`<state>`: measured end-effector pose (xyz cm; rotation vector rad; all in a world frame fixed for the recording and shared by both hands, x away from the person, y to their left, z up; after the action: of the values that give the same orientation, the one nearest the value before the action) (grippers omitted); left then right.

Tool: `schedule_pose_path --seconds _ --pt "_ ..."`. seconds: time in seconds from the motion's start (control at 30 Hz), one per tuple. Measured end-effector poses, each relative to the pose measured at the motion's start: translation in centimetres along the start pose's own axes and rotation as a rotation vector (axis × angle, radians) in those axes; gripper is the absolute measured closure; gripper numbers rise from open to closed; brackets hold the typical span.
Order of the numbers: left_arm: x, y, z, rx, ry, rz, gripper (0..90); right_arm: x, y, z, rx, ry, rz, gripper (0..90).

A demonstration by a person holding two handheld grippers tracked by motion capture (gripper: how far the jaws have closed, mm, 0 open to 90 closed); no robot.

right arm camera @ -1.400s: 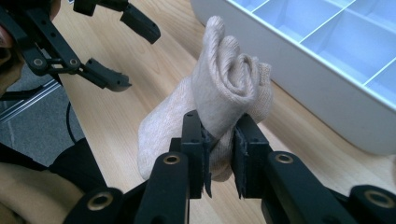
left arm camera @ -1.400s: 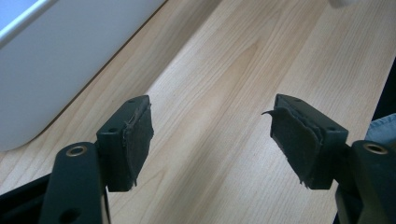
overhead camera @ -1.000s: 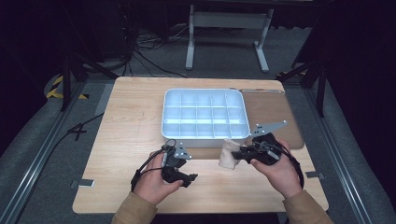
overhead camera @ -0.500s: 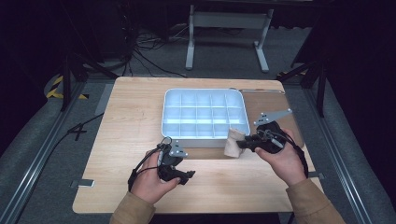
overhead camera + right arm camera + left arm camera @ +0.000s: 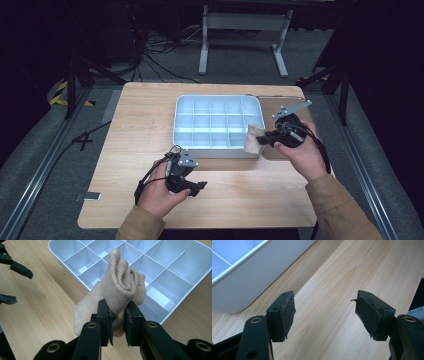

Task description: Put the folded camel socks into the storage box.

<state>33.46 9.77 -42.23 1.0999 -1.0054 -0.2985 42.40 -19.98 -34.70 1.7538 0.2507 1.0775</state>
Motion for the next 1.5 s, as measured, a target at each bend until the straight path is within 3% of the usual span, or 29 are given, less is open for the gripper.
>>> schedule_pose_path --seconds 0.27,0.57,0.8,0.83,1.1,1.27,1.5 --pt "-0.7 0.9 -0.6 0.016 0.028 0.012 32.6 1.3 -0.4 1.6 -0.037 0.004 -0.024 76.2" --pt "-1.1 1.0 -0.9 0.012 0.041 0.004 32.5 2.3 -2.2 3.7 -0.086 -0.024 -0.136 76.2" --pt "-1.1 0.9 -1.0 0.008 0.041 0.004 32.3 2.3 -3.9 3.9 -0.114 -0.011 -0.21 76.2" --pt "-1.1 1.0 -1.0 0.008 0.04 0.0 32.3 2.4 -4.4 4.0 -0.143 0.003 -0.242 76.1" --pt "-1.2 1.1 -1.2 0.009 0.042 0.006 32.1 2.5 -5.8 3.8 -0.207 0.048 -0.304 76.1" --pt "-1.2 1.0 -1.2 0.009 0.047 0.001 32.0 2.4 -6.4 3.7 -0.209 0.049 -0.33 76.1" --pt "-1.2 0.9 -1.2 0.01 0.046 -0.002 31.8 1.7 -7.9 3.7 -0.212 0.067 -0.41 76.1"
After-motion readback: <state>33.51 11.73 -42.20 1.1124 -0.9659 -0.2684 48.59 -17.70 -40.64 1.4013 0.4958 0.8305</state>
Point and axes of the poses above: each handheld gripper's, and its own axes: y roughly backward along the jaws, x roughly out of its top, z roughly to its right, the point moved 3 cm from there along -y, roughly forward along the jaws, and after that the axes turned 8 degrees about -z, right-handed, at the moved point
